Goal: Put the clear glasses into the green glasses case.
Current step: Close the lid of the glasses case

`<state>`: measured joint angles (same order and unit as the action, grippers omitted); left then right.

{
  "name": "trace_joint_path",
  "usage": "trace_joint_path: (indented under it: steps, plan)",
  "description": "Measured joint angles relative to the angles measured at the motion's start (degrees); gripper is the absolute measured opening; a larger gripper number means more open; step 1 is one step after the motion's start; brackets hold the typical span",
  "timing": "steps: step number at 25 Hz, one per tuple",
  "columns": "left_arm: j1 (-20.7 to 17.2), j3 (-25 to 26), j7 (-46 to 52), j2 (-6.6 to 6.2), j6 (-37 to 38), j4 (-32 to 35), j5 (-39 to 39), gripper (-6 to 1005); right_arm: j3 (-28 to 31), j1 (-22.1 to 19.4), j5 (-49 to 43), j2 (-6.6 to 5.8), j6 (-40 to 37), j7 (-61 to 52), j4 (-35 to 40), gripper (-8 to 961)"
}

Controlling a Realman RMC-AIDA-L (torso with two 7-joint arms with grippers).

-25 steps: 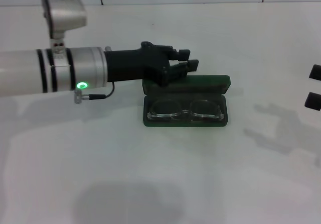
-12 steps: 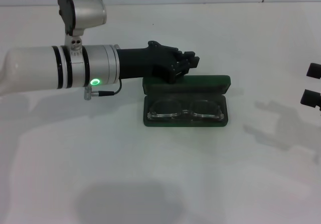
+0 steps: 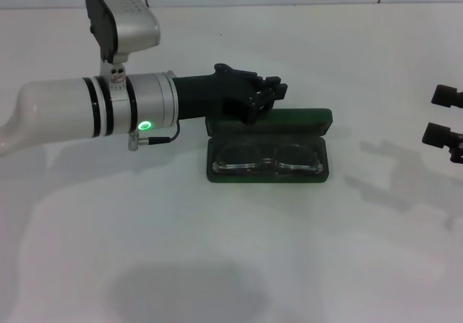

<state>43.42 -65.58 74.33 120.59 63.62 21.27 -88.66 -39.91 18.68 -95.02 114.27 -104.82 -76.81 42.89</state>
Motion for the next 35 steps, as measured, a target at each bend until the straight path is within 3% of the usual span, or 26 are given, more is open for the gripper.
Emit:
trace_joint_path:
  steps: [35]
  plan:
    - [0.12, -9.50, 1.08, -0.16, -0.79, -1.23, 1.51, 146, -0.01, 0.11, 0.13, 0.25, 0.40, 0.17, -0.47, 759]
